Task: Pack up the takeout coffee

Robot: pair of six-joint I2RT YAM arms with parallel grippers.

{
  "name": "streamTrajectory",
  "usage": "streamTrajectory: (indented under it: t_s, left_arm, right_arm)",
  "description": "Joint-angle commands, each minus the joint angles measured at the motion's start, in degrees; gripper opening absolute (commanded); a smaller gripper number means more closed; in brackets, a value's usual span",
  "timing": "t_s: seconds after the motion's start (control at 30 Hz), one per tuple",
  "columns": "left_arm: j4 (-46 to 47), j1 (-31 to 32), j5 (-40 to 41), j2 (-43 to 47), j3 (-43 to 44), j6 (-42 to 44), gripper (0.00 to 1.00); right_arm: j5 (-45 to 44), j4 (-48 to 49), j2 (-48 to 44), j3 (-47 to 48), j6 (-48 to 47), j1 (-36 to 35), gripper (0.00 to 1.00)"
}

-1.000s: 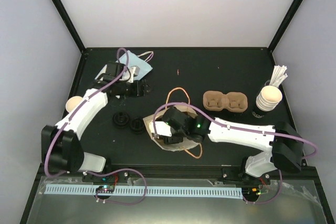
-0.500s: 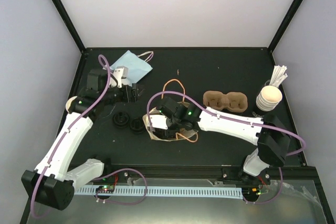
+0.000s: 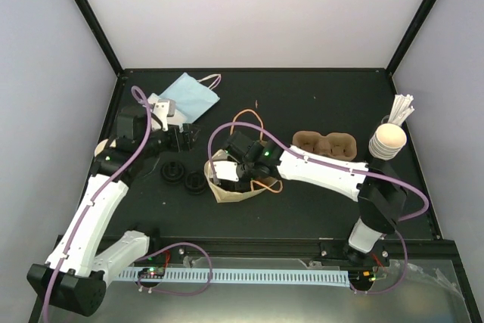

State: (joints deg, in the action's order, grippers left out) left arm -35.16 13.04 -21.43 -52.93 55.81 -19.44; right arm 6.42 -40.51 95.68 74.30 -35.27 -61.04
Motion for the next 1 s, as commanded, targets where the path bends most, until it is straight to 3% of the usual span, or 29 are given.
streamTrajectory:
  t_s: [0.0,0.53,0.73,0.83,0.97]
  left_arm:
    - [-2.17,-1.07,3.85,1.06,3.03,2.63,0.94]
    - [-1.39,-1.08,2.15,-6.08,4.83,4.3,0.94]
    - [-1.34,-1.08,0.72,-5.89,4.62,3.97,0.94]
    - [-1.1,-1.08,0.12,-5.76,4.32,3.97,0.94]
    - [-0.99,-1.08,-1.5,-5.66,3.9,3.8,0.94]
  right_arm:
    - [7.51,-7.65,4.44,-0.8,-0.4,1.22,0.36]
    - [17.03,-7.69,10.07,0.6,-0.34,4.56,0.36]
    - [13.14,-10.33,11.19,3.64,1.41,4.7,0.36]
    - [12.47,-9.74,9.13,3.51,2.97,4.66,0.41]
    - [9.5,-8.67,4.92,1.64,3.28,4.32,0.55]
